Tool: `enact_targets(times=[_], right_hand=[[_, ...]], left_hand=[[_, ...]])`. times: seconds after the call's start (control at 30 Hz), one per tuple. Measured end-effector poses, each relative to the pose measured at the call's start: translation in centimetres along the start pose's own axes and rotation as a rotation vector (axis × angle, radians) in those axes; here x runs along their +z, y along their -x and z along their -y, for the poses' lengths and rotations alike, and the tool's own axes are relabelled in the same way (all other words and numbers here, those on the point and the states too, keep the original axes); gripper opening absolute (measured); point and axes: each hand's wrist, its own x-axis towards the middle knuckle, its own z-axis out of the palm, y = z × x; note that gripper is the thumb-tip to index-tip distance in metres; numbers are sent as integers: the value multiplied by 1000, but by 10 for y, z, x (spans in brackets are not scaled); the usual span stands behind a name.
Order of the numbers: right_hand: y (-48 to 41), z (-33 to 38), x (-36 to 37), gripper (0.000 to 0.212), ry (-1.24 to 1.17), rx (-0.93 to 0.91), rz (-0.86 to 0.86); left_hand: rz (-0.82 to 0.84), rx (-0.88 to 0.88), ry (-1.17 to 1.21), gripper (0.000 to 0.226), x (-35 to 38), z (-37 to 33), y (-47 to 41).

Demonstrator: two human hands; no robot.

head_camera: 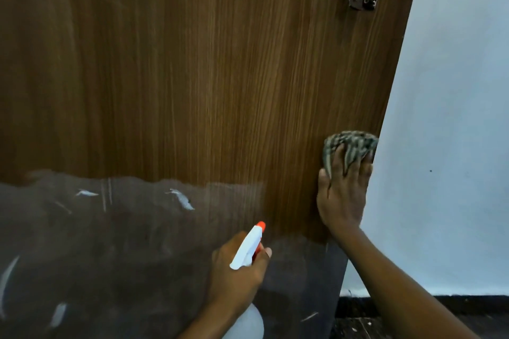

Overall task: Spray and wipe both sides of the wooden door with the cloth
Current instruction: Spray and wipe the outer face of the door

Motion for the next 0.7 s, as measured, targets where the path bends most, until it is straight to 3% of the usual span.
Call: enact_targets(times=[0.1,0.17,0.23,0.33,0.37,0.4,0.47,0.53,0.57,0.63,0.7], right_hand=[[60,-46,12,63,98,-265,140],[82,-73,13,66,163,-283,197],[78,-64,14,69,134,-156,182],[58,6,23,71,-42,231,5],[54,31,28,69,-66,262,-16],[54,54,34,67,-67,172,-10],[73,78,51,59,-15,-264,55],[99,68,67,51,91,-695,95],[107,54,69,48,114,-787,110],[118,34,63,49,140,-746,139],[117,38,58,58,150,-473,151]], left_hand=[[21,9,13,35,-1,-1,0],[24,12,6,37,-3,-2,3],[5,18,6,36,-11,-3,5],[-35,57,-2,34,-30,-4,2],[-49,86,4,33,-37,-3,-1],[-58,118,3,32,-45,-3,-4],[-78,202,-28,29,-61,-4,-7],[-127,279,-65,27,-78,-4,-11],[-146,280,-63,26,-87,-4,-11],[-162,226,-22,29,-106,-6,-13],[-172,166,17,31,-125,-4,-17]])
